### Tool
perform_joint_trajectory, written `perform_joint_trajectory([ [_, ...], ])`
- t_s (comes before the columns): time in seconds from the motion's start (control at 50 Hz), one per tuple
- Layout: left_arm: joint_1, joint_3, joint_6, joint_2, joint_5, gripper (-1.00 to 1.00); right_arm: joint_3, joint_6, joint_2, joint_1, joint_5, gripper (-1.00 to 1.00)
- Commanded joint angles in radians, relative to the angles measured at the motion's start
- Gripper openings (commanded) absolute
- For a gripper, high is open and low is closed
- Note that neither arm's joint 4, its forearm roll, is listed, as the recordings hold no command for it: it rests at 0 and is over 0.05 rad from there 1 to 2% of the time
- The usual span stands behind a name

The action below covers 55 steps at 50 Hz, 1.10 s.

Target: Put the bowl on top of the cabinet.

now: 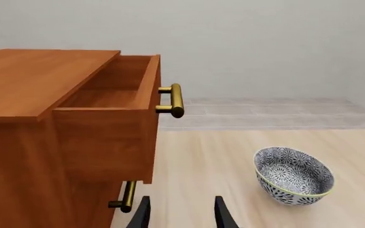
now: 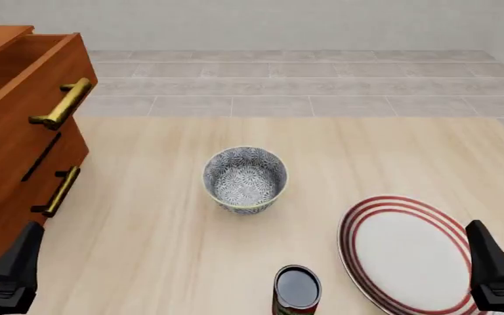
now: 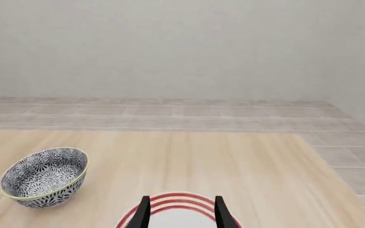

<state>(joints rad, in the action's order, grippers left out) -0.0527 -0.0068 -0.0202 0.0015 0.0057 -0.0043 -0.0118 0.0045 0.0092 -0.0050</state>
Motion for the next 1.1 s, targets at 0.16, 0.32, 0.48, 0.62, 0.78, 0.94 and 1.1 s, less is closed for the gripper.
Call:
perform_joint_trajectory([
  [0.16,-0.108,0.000,0.008,-0.001,0.022,1.00,-0.002,0.003,-0.003,0.006,0.003,1.00],
  [0.32,-0.157,0.005,0.013,0.003,0.046,1.00,-0.002,0.005,-0.004,0.010,0.004,1.00],
  [0.48,-0.176,0.005,0.019,0.038,0.023,1.00,-0.004,0.007,-0.004,0.009,0.005,1.00],
  [0.62,-0.213,0.006,0.029,0.113,-0.034,1.00,-0.003,0.006,-0.004,0.011,0.005,1.00],
  [0.78,-0.224,0.006,0.029,0.206,-0.120,1.00,-0.003,0.007,-0.003,0.010,0.005,1.00],
  [0.94,-0.262,0.006,0.024,0.298,-0.201,1.00,-0.003,0.007,-0.003,0.010,0.005,1.00],
  [1.1,-0.281,0.006,0.019,0.420,-0.311,1.00,-0.002,0.008,-0.003,0.007,0.004,1.00],
])
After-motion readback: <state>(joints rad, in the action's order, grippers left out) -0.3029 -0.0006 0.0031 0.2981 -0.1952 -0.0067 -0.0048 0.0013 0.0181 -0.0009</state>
